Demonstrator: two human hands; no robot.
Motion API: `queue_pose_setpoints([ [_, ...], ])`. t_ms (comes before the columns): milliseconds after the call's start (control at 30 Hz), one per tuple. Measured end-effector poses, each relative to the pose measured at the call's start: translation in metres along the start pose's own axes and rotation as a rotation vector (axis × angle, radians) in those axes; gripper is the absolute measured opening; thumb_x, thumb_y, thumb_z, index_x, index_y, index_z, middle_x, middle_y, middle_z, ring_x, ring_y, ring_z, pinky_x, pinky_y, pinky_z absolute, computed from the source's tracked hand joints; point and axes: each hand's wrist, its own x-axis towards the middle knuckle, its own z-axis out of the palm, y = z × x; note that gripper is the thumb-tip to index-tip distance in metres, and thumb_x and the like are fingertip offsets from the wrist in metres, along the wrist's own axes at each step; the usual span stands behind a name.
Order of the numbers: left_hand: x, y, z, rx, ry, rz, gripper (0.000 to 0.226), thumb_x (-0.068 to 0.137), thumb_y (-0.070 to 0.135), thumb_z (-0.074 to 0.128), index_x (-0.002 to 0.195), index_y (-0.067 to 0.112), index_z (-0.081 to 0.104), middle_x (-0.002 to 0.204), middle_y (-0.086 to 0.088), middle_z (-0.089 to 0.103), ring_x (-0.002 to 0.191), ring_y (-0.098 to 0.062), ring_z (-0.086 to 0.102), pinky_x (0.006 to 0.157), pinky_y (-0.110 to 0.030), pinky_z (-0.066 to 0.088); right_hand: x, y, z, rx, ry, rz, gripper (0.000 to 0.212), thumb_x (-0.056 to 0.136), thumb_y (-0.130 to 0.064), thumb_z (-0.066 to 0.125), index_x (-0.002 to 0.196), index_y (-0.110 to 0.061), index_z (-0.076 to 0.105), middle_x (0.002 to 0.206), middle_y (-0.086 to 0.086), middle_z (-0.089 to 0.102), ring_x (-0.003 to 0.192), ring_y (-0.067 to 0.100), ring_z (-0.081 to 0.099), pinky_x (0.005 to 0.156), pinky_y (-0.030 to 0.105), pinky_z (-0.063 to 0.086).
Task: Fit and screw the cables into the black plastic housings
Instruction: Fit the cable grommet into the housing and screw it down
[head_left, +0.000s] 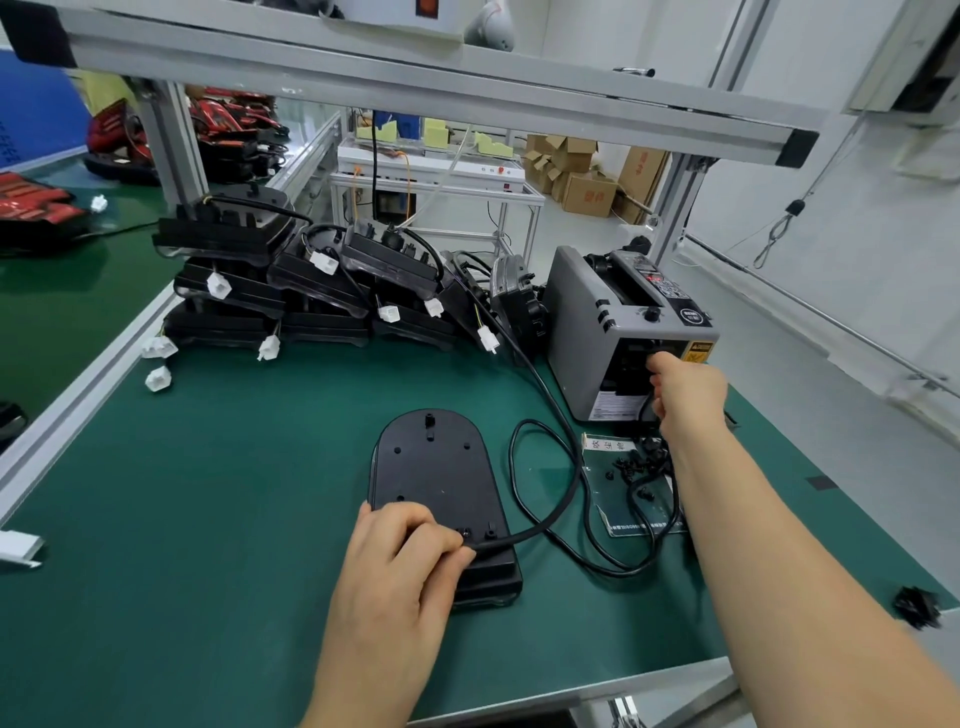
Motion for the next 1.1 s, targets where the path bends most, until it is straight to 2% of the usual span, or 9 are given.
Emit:
queue_pose_setpoints([
  [133,0.0,-0.001,0.0,-0.006,-0.006,0.0,0.008,0.085,0.032,0.055,0.083,0.024,0.056,0.087,0.012,0.046,0.085,-0.002,0.044,0.091,-0.058,0.044,-0.002,0.006,-0.001,0.003,0.042,-0.057,0.028,0.076,-0.012,0.06,0.054,-0.016,0.042,0.058,0.003,0.043,0.05,0.017,0.029,0.049,0.029,0.024],
  [267,0.0,0.001,-0.002,0.01,-0.02,-0.014,0.012,0.085,0.033,0.055,0.081,0.022,0.059,0.087,0.013,0.046,0.085,-0.003,0.044,0.094,-0.057,0.043,-0.011,0.007,-0.011,0.01,-0.027,-0.112,0.018,0.082,-0.02,0.064,0.067,-0.015,0.055,0.066,-0.001,0.053,0.052,0.012,0.038,0.05,0.026,0.033],
  [367,0.002,0.005,-0.006,0.027,-0.04,-0.047,0.016,0.084,0.032,0.062,0.076,0.017,0.064,0.086,0.013,0.047,0.087,-0.003,0.045,0.087,-0.056,0.047,-0.027,0.003,-0.019,-0.002,-0.198,-0.154,0.01,0.084,-0.024,0.066,0.078,-0.016,0.064,0.07,-0.003,0.057,0.057,0.009,0.044,0.054,0.023,0.037],
  [467,0.007,0.01,-0.012,0.012,-0.072,-0.098,0.012,0.083,0.029,0.068,0.075,0.021,0.065,0.084,0.016,0.047,0.091,-0.001,0.046,0.083,-0.051,0.05,-0.052,-0.002,-0.021,-0.037,-0.417,-0.192,0.011,0.085,-0.022,0.066,0.076,-0.016,0.067,0.064,-0.006,0.059,0.057,0.006,0.049,0.056,0.02,0.042],
  [600,0.016,0.01,-0.023,-0.055,-0.142,-0.126,0.007,0.084,0.03,0.058,0.082,0.031,0.065,0.085,0.02,0.056,0.088,0.0,0.054,0.082,-0.024,0.045,-0.096,-0.003,-0.002,-0.123,-0.675,-0.223,0.013,0.085,-0.017,0.064,0.072,-0.017,0.068,0.065,-0.006,0.063,0.062,0.006,0.053,0.065,0.023,0.043],
  [733,0.028,-0.01,-0.031,-0.094,-0.004,-0.265,0.017,0.091,0.012,0.058,0.088,0.028,0.064,0.092,0.018,0.058,0.093,-0.001,0.056,0.079,-0.009,0.039,-0.139,0.004,0.025,-0.26,-0.898,-0.281,0.021,0.082,-0.02,0.067,0.062,-0.024,0.066,0.066,-0.013,0.062,0.066,-0.001,0.054,0.07,0.017,0.041],
  [800,0.035,-0.026,-0.034,-0.082,0.03,-0.375,0.025,0.091,0.008,0.056,0.092,0.032,0.063,0.097,0.019,0.057,0.097,0.0,0.054,0.083,-0.01,0.038,-0.152,0.008,0.036,-0.321,-0.972,-0.306,0.021,0.081,-0.023,0.069,0.061,-0.025,0.065,0.068,-0.012,0.061,0.068,0.0,0.054,0.07,0.015,0.041],
  [933,0.038,-0.047,-0.031,-0.063,-0.129,-0.524,0.027,0.093,0.015,0.055,0.116,0.025,0.064,0.107,0.024,0.053,0.118,-0.006,0.043,0.095,-0.018,0.03,-0.165,0.015,0.055,-0.458,-1.025,-0.374,0.026,0.081,-0.02,0.071,0.058,-0.024,0.06,0.075,-0.013,0.06,0.068,0.0,0.054,0.066,0.01,0.039],
  [1100,0.034,-0.052,-0.029,-0.106,-0.205,-0.511,0.033,0.092,0.015,0.057,0.124,0.022,0.063,0.124,0.017,0.057,0.128,-0.006,0.037,0.11,-0.025,0.027,-0.17,0.024,0.065,-0.615,-1.105,-0.465,0.035,0.076,-0.018,0.075,0.048,-0.032,0.061,0.078,-0.011,0.062,0.082,0.007,0.06,0.089,0.03,0.045],
])
